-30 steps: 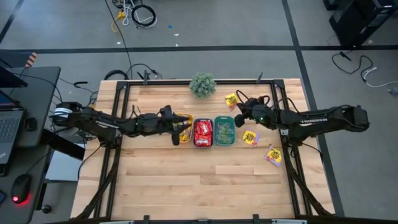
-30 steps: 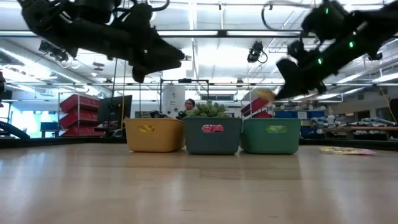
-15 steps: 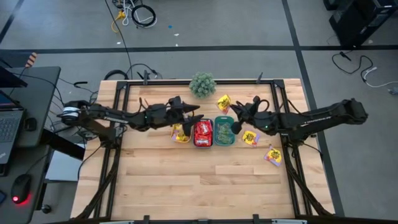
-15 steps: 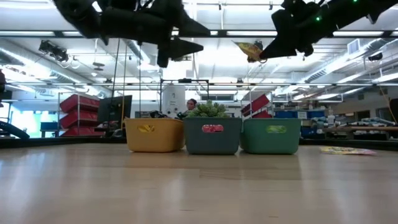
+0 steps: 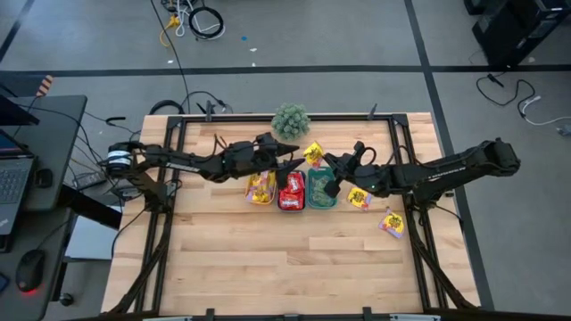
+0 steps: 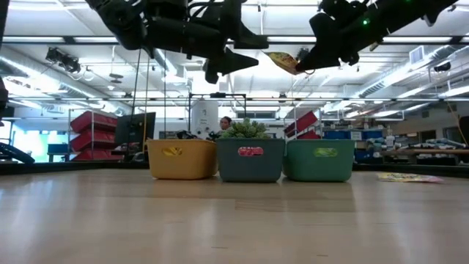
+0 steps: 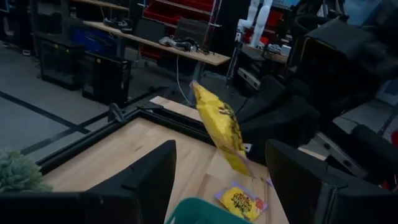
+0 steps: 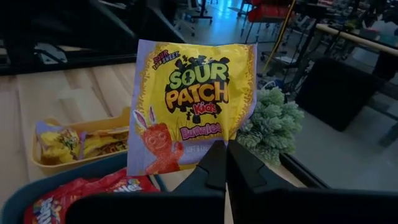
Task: Sort candy
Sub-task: Put the yellow candy pack into the yellow bin
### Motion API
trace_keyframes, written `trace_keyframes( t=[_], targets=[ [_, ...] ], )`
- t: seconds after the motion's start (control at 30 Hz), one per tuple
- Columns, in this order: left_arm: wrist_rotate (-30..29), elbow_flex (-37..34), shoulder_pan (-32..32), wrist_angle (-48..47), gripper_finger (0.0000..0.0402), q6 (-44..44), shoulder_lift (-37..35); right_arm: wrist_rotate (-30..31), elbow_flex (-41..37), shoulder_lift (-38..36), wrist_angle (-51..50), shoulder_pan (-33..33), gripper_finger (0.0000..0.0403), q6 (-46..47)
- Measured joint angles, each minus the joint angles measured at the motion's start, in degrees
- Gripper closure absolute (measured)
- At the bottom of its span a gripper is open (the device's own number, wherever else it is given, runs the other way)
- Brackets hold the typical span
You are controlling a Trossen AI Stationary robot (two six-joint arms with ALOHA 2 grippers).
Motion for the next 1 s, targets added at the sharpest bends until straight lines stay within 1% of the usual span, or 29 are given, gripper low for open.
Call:
trace_keyframes(
  t=[0.17, 0.23, 0.33, 0.4, 0.47, 0.73, 0.77, 1.0],
  targets=[
    [0.59, 0.83, 0.6, -0.38, 0.0152, 0.08, 0.39, -0.02, 0.01, -0.14, 0.29, 0.35, 0.0403, -0.13],
    [1.93, 1.31, 0.86, -0.88, 0.0153, 0.1, 0.44, -0.07, 0.01, -0.12, 0.41, 0.42, 0.0403, -0.13],
    [3.04, 1.88, 0.99, -2.31, 0.0164, 0.28, 0.44, -0.5, 0.03, -0.12, 0.74, 0.44, 0.0403, -0.25],
    [3.3, 2.0, 0.99, -2.72, 0.0184, 1.52, 0.44, -0.58, 0.03, -0.09, 0.99, 0.42, 0.0403, -0.51],
    [4.3, 2.16, 1.0, -2.42, 0.0213, 2.29, 0.44, -0.62, 0.03, -0.09, 0.99, 0.42, 0.0403, -0.54],
    [6.77, 2.18, 1.08, -2.39, 0.0376, 6.13, 0.44, -0.92, 0.03, -0.09, 0.99, 0.46, 0.0403, -0.54],
    [7.03, 2.18, 1.09, -2.43, 0.0388, 6.14, 0.44, -0.96, 0.02, -0.09, 0.99, 0.46, 0.0403, -0.54],
    [7.09, 2.18, 1.18, -2.39, 0.0399, 6.92, 0.44, -2.51, 0.03, -0.09, 0.95, 0.46, 0.0399, -0.05]
  ],
)
